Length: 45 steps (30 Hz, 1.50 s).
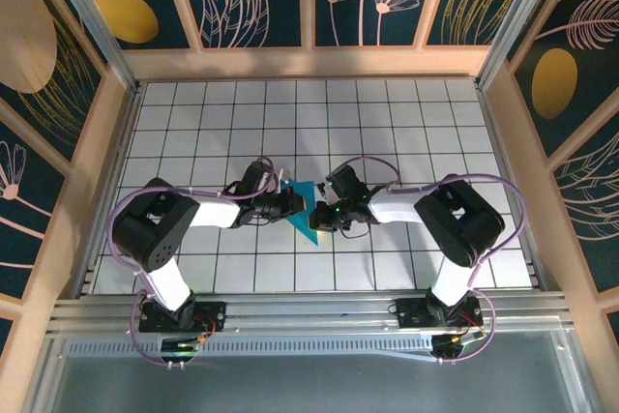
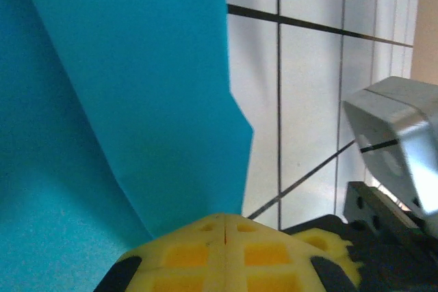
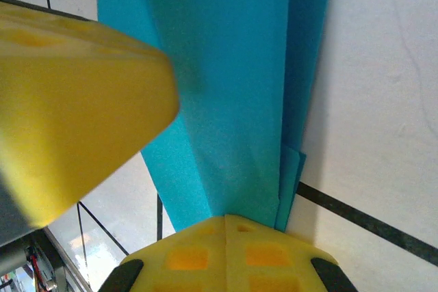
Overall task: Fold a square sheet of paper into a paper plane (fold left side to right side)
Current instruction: Fourth fold the wing at the center of the table.
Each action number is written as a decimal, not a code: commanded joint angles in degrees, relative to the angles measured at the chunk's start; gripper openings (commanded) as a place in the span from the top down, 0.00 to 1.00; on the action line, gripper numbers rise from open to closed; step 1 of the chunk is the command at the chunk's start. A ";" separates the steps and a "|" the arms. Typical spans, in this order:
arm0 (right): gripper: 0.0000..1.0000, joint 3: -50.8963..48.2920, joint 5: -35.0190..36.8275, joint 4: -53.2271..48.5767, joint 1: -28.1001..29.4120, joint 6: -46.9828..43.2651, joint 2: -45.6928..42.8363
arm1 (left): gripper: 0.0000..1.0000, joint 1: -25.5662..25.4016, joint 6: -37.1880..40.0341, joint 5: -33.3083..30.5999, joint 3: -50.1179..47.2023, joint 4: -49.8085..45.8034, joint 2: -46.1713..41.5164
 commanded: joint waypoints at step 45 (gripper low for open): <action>1.00 -1.33 8.39 -13.18 1.36 -3.99 4.03 | 0.98 14.01 17.48 -12.02 22.81 -12.47 16.20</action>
